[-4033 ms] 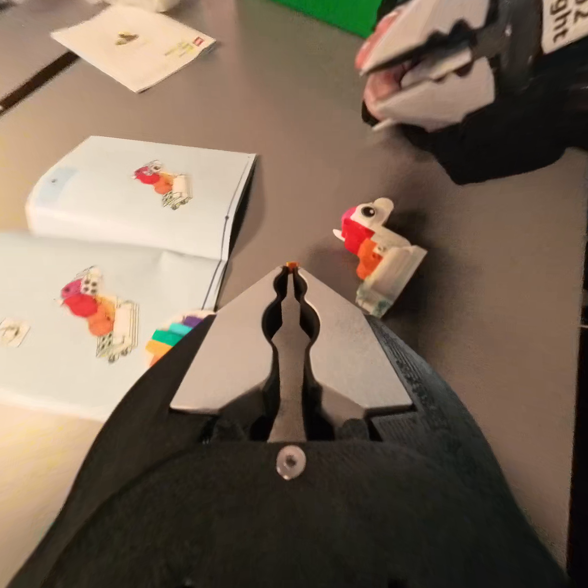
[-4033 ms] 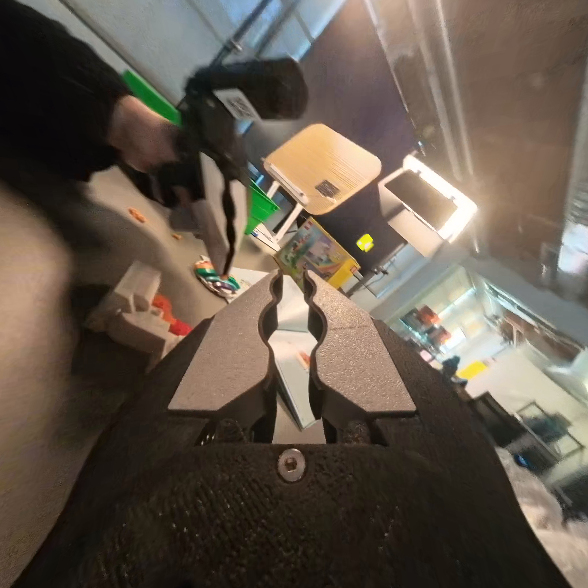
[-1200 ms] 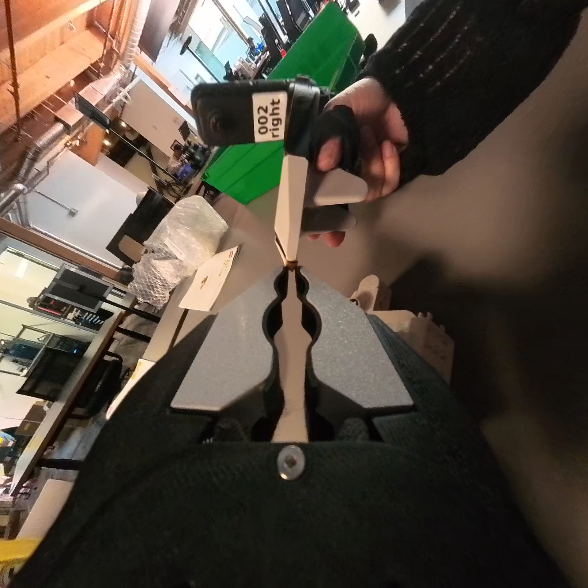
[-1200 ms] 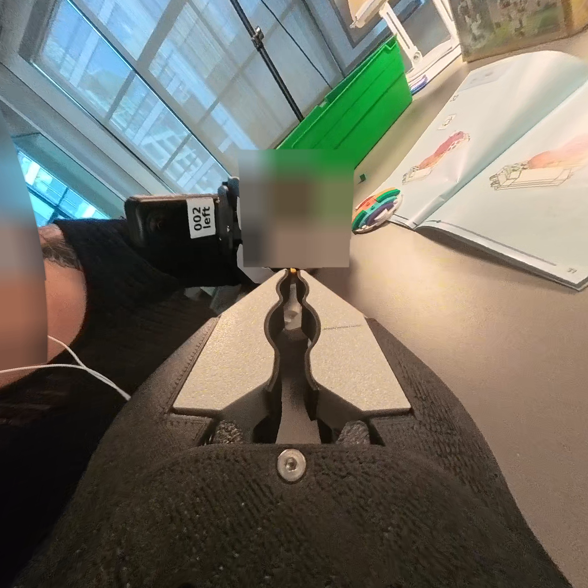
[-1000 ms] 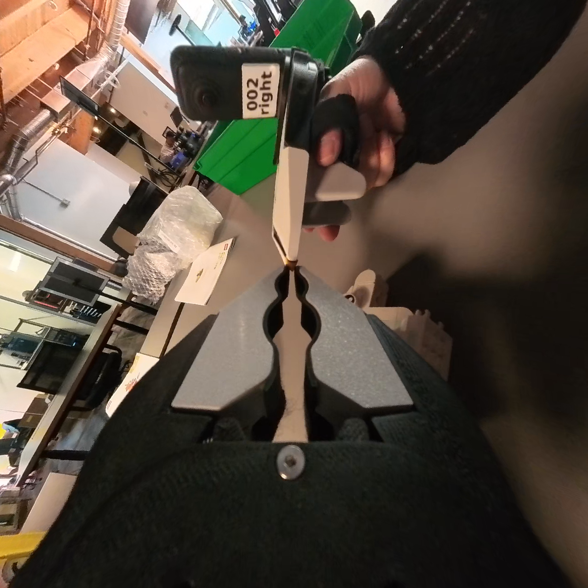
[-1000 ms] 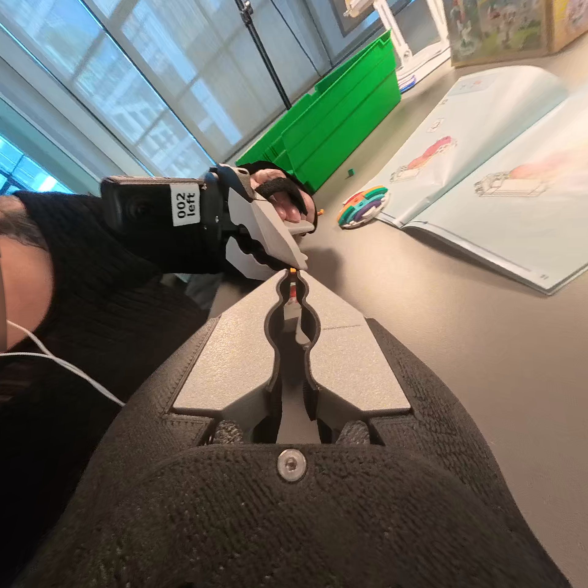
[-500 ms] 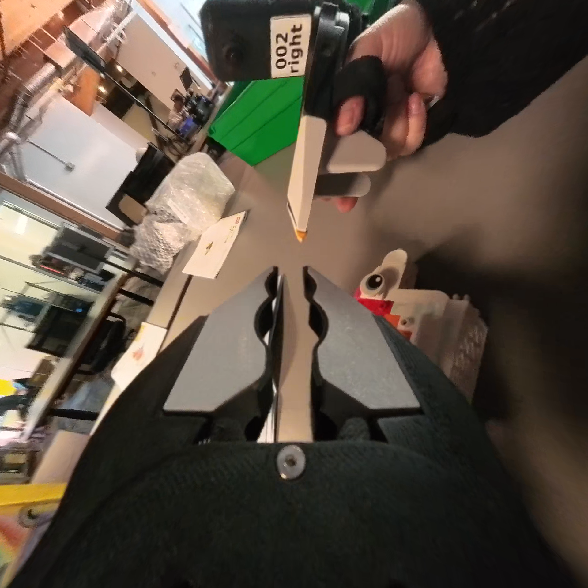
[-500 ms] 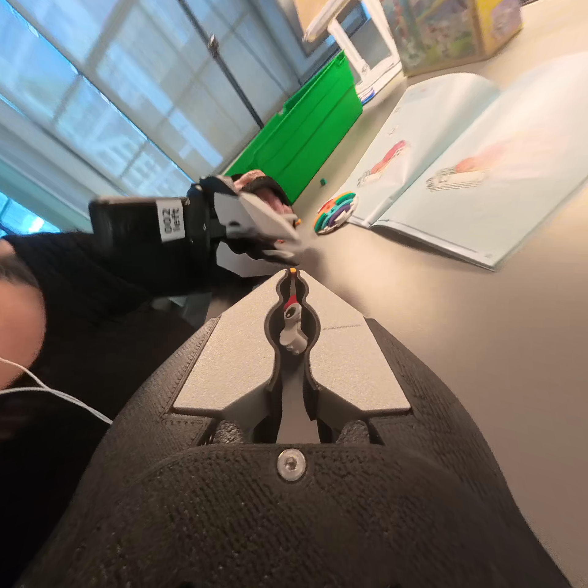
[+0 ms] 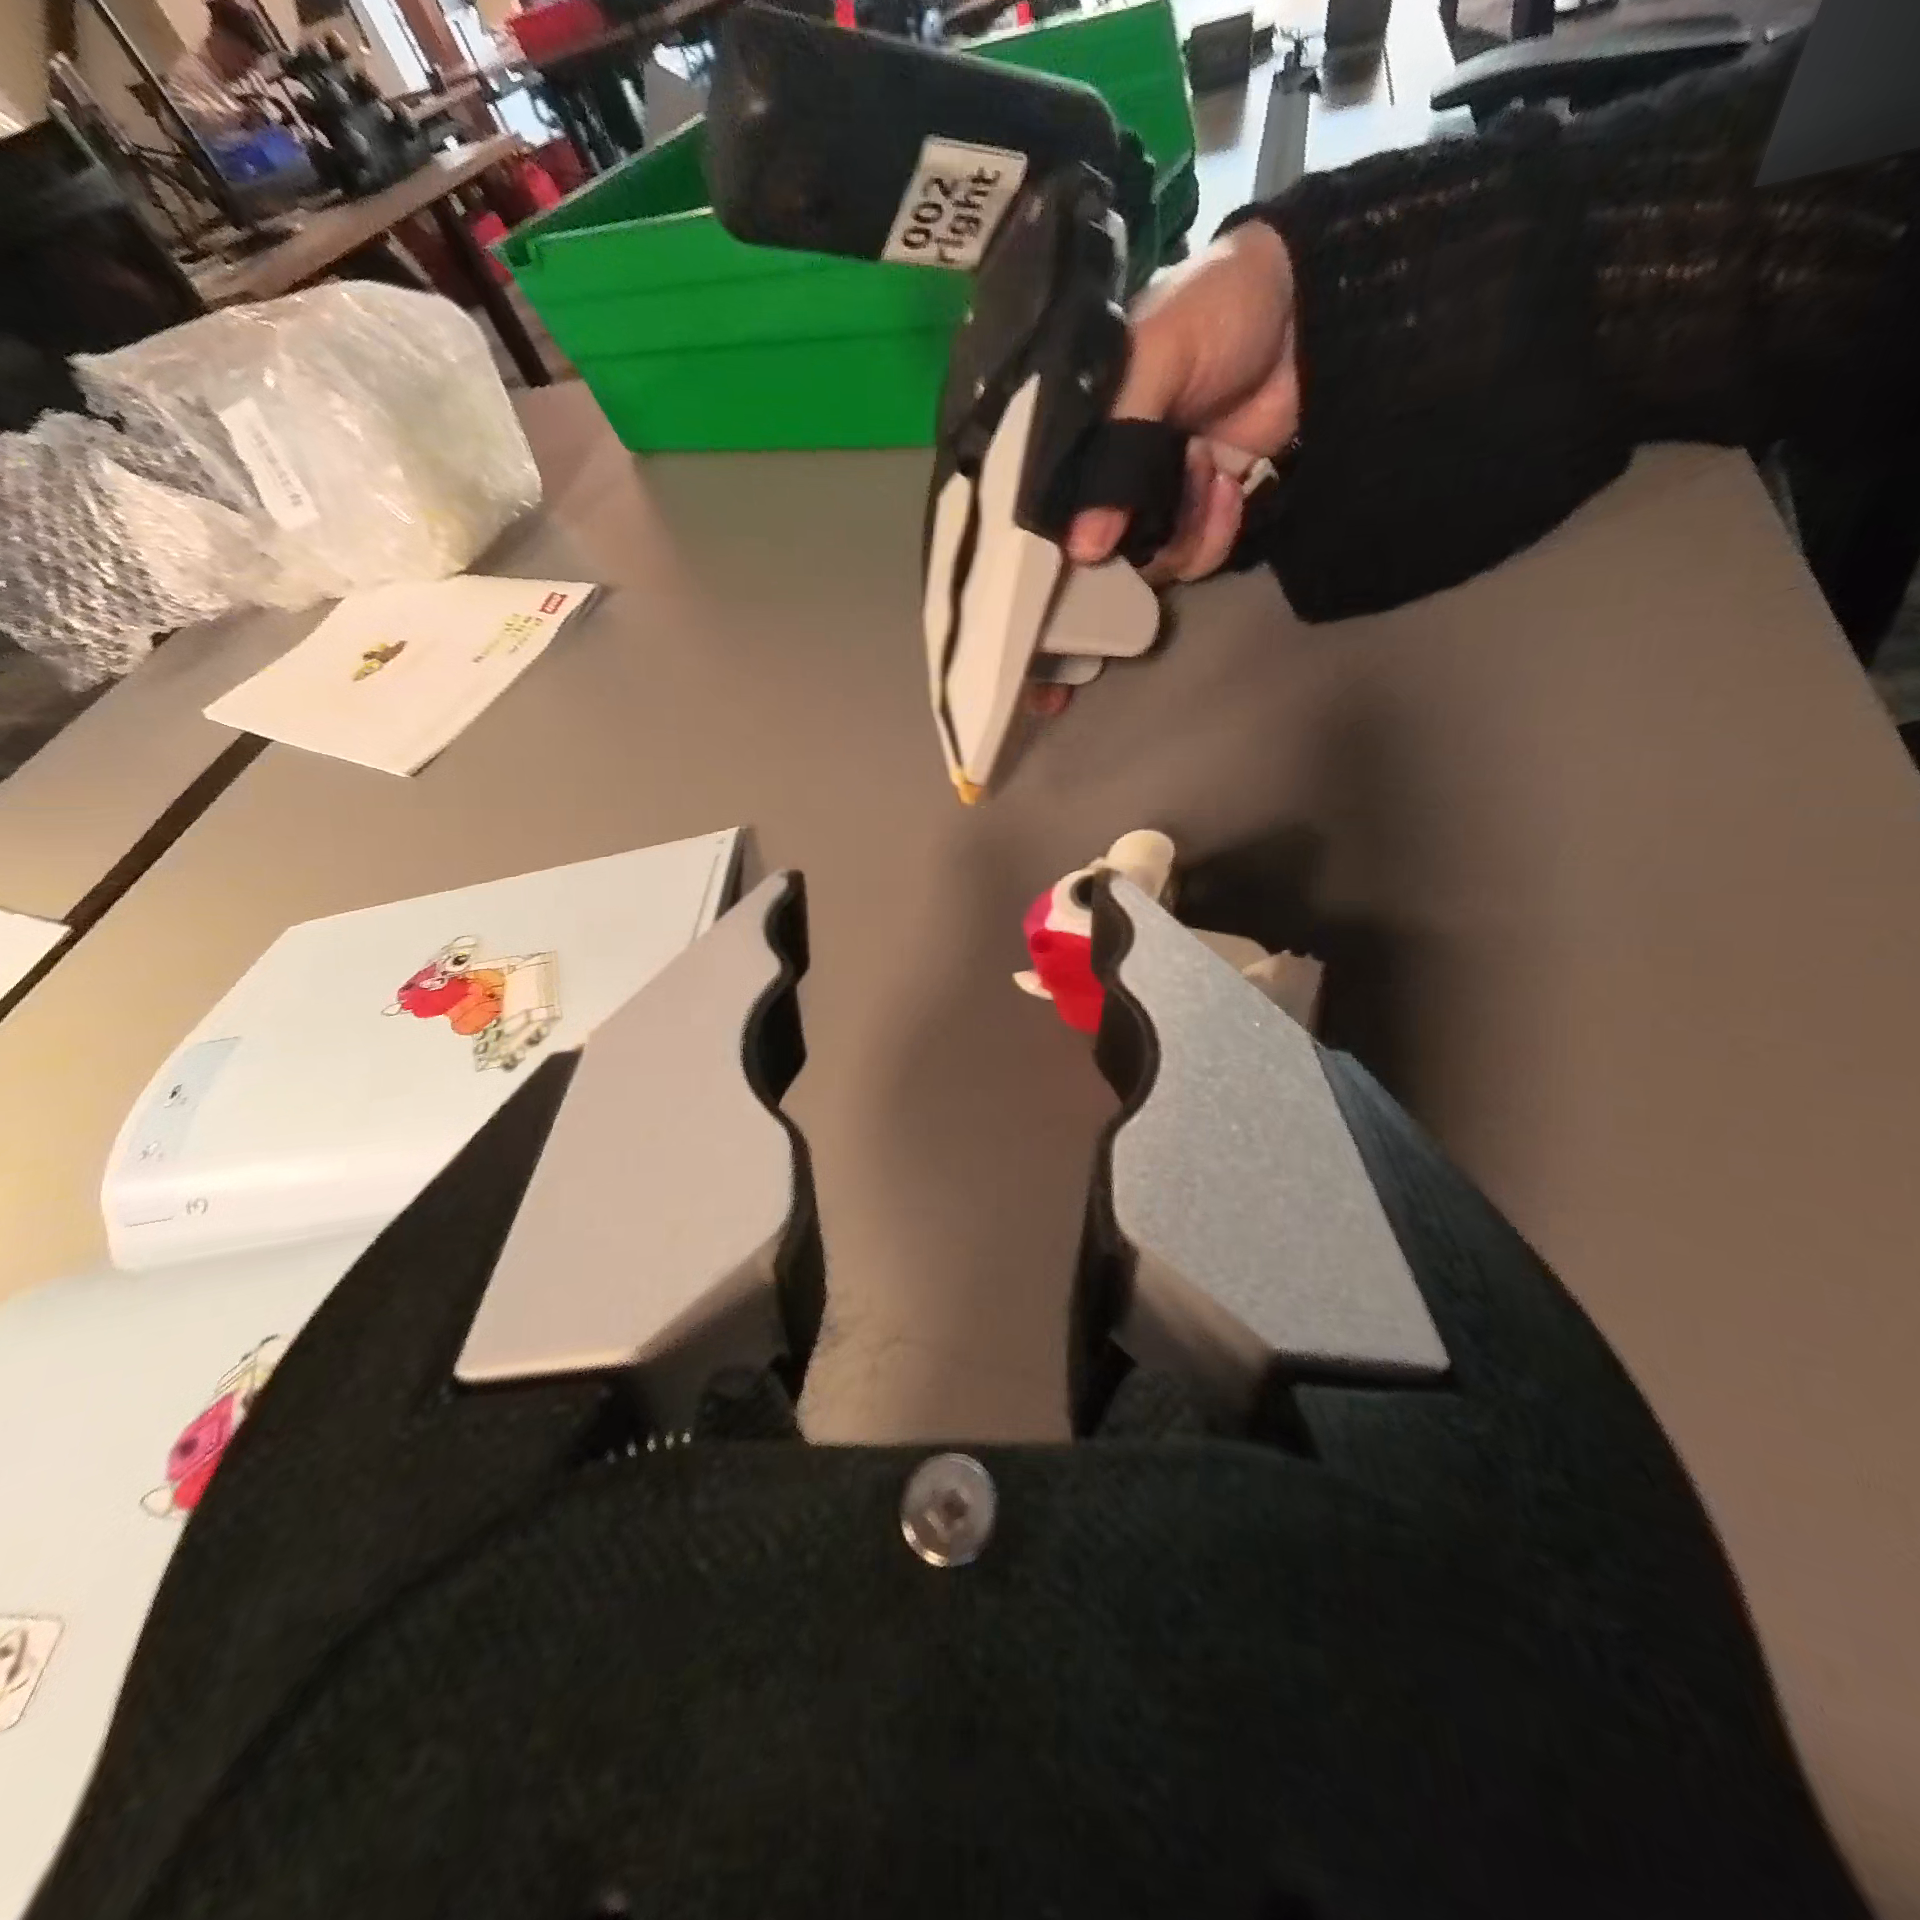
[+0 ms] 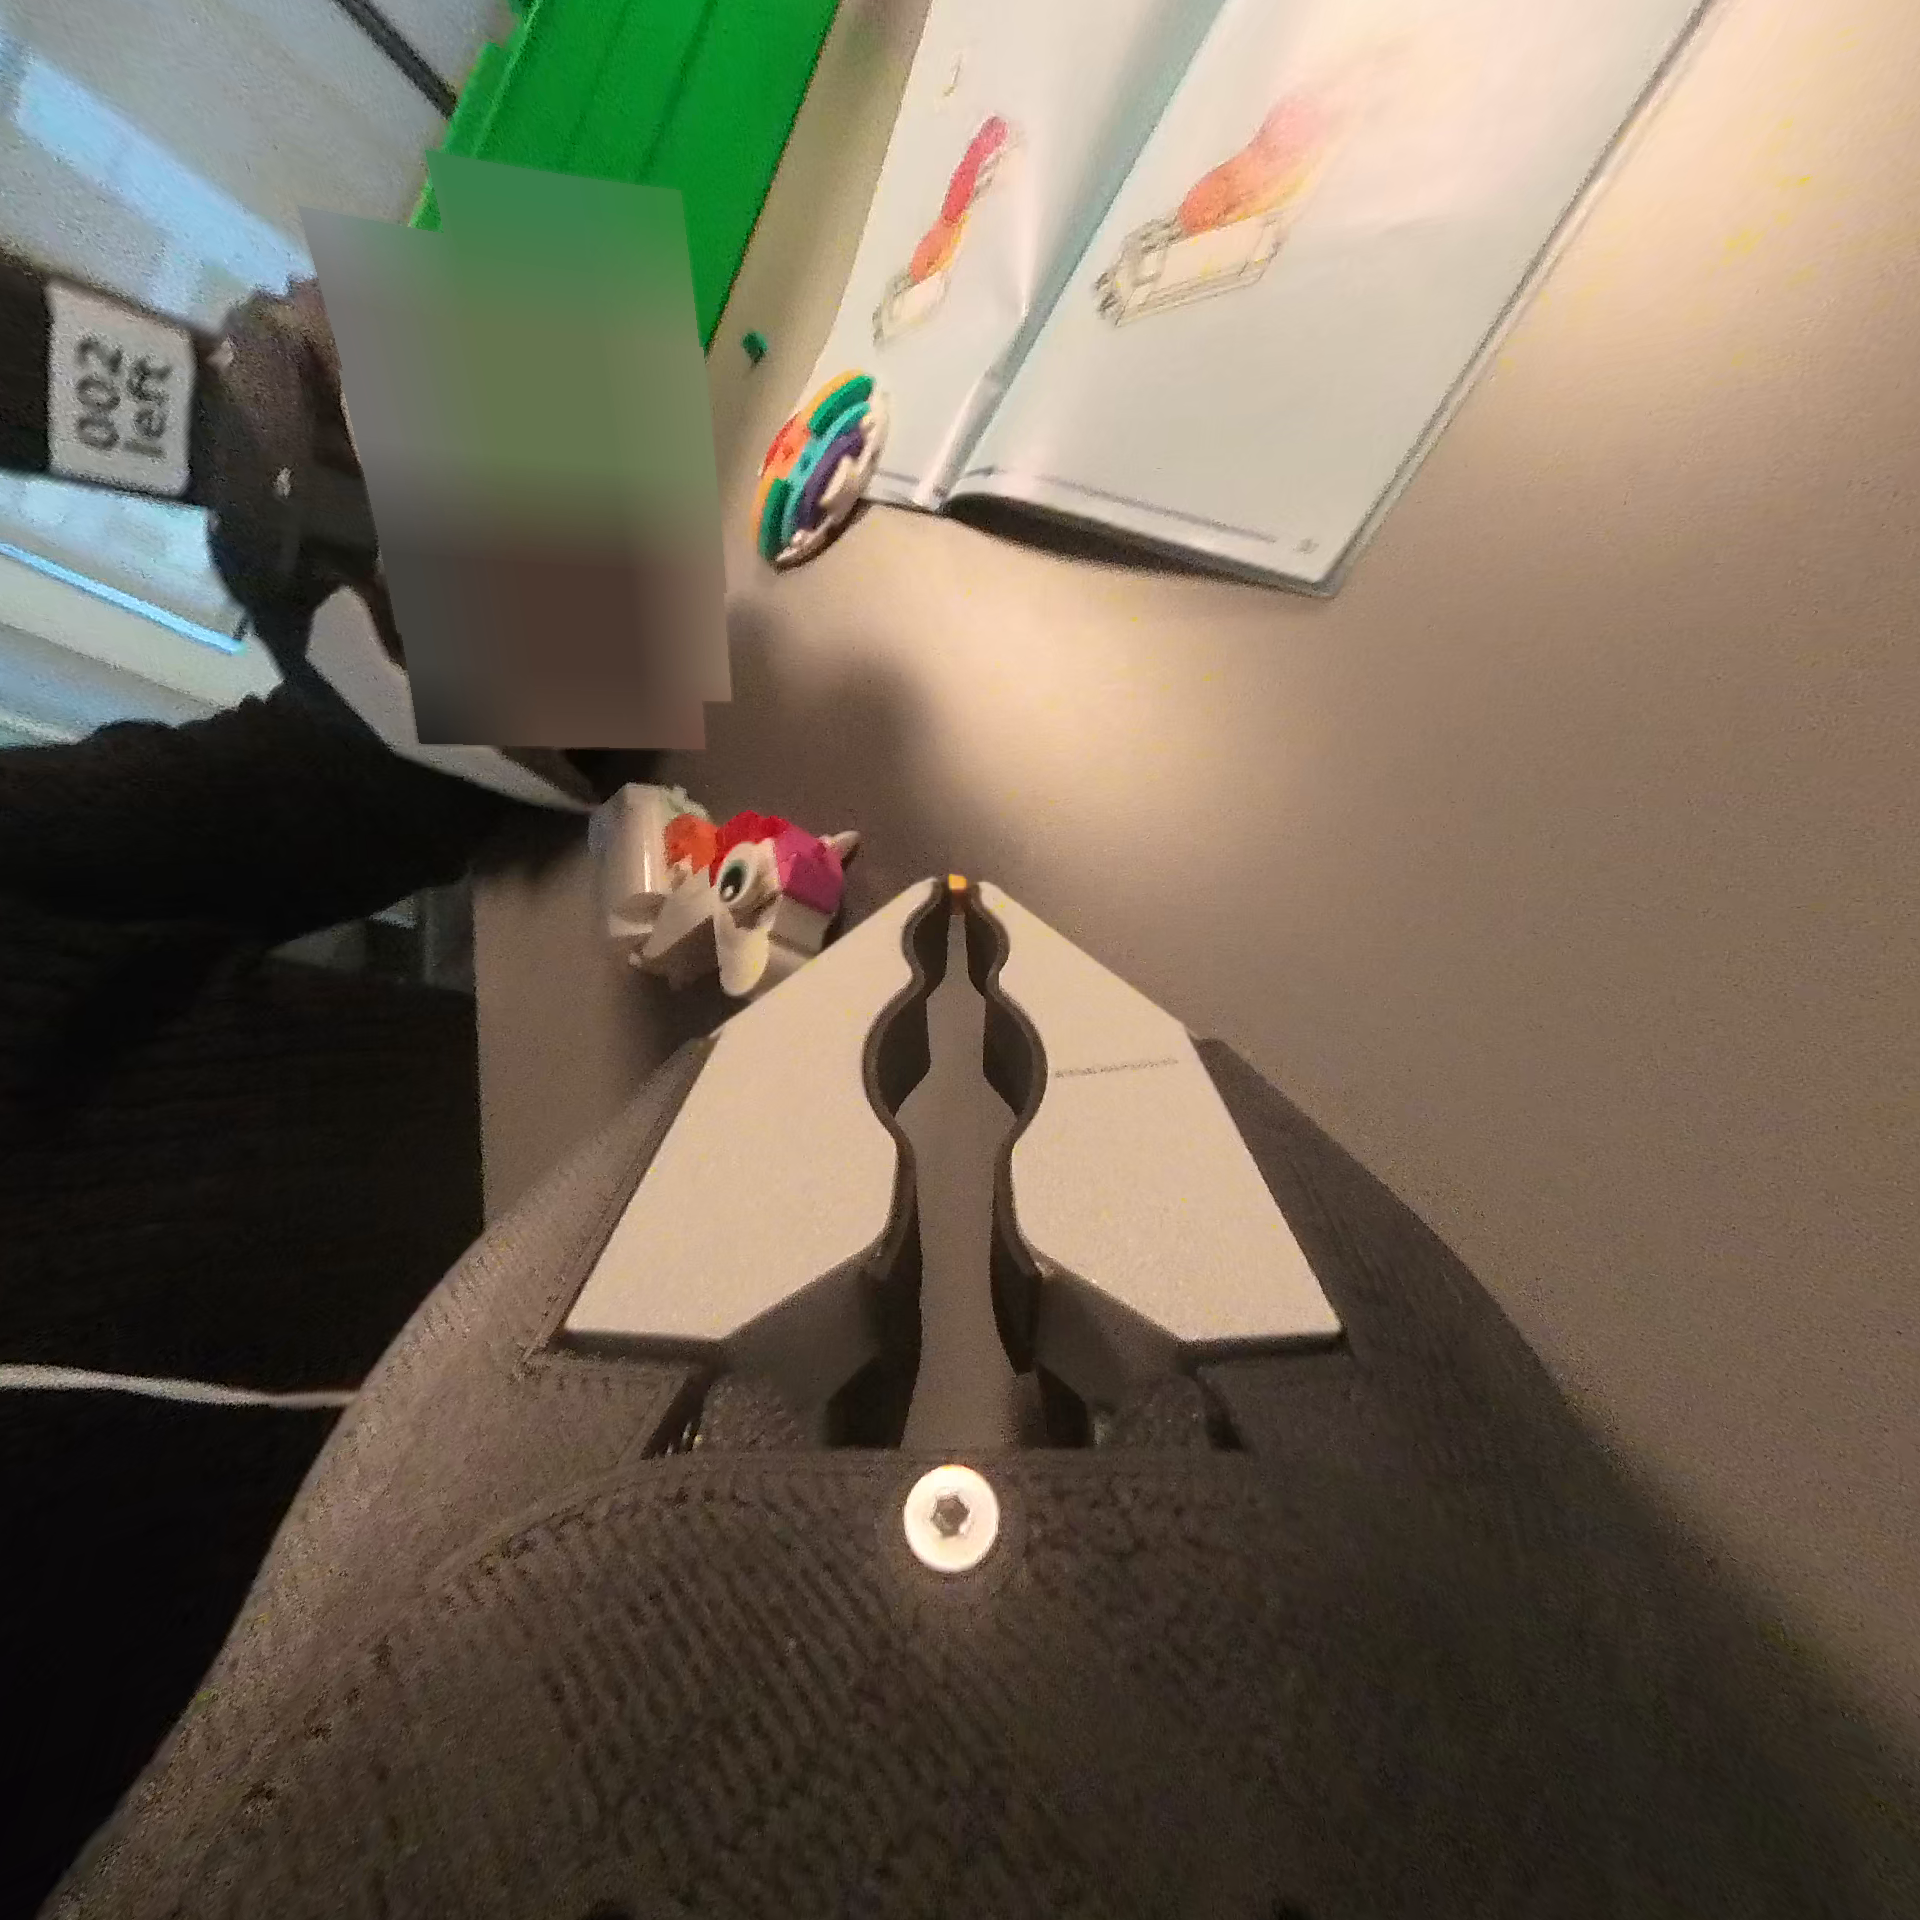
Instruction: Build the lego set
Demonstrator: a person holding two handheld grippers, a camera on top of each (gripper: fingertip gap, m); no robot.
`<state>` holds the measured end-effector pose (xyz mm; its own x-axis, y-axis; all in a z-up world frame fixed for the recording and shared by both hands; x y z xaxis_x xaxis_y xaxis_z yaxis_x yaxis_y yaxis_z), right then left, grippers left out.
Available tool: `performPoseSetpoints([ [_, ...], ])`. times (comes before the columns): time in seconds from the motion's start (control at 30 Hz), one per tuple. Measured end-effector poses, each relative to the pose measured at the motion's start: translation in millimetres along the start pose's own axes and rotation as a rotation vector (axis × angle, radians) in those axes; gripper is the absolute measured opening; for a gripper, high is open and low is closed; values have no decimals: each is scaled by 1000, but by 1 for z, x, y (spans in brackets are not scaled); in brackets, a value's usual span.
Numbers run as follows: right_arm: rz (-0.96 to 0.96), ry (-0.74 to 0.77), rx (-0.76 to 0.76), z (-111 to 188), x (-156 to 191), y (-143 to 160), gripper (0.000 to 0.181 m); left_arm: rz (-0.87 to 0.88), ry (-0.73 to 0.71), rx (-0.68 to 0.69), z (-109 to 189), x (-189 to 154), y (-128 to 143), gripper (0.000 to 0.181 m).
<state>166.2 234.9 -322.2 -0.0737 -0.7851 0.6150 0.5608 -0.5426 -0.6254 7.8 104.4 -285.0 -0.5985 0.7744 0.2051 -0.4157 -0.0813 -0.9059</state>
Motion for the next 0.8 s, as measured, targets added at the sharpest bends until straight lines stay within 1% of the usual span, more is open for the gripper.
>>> performPoseSetpoints([
  [0.13, 30, 90, 9, 4, -3, -1, 1, -45, 15, 55, -5, -7, 4, 53],
  [0.2, 79, 128, 32, 5, -1, 0, 1, -64, 22, 73, -7, -10, 4, 52],
  [0.27, 159, 127, 83, 4, 5, 4, 1, -75, 36, 82, -7, -12, 4, 50],
  [0.33, 196, 69, 117, 1, 15, 7, 1, -85, 42, 85, -8, -14, 2, 48],
  [0.37, 194, 34, 102, -1, 20, 6, 1, -92, 39, 86, -9, -16, 1, 47],
  [0.47, 160, -133, 17, -1, 36, 0, 1, -130, 33, 72, -13, -23, -6, 41],
  [0.53, 110, -275, -36, 1, 47, -4, 1, -201, 6, 42, -14, -30, -13, 34],
  [0.57, 87, -318, -51, 1, 50, -5, 1, -246, -14, 28, -15, -34, -17, 31],
  [0.7, 36, -427, -57, -3, 58, -3, 1, -405, -111, -14, -17, -45, -25, 19],
  [0.8, 8, -470, -61, -7, 60, -1, 1, -452, -161, -27, -17, -47, -26, 8],
])
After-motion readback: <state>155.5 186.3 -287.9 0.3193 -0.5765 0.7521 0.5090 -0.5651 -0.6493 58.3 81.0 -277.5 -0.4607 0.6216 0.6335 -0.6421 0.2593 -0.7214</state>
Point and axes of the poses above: each gripper's, where its closed fingertips meet, z back along the fingers, y out of its underside, x = y × z across the jaws, the point moved 8 cm from there along z, back along the fingers, and after that the axes turned 2 degrees about y, right-handed, at the moved point
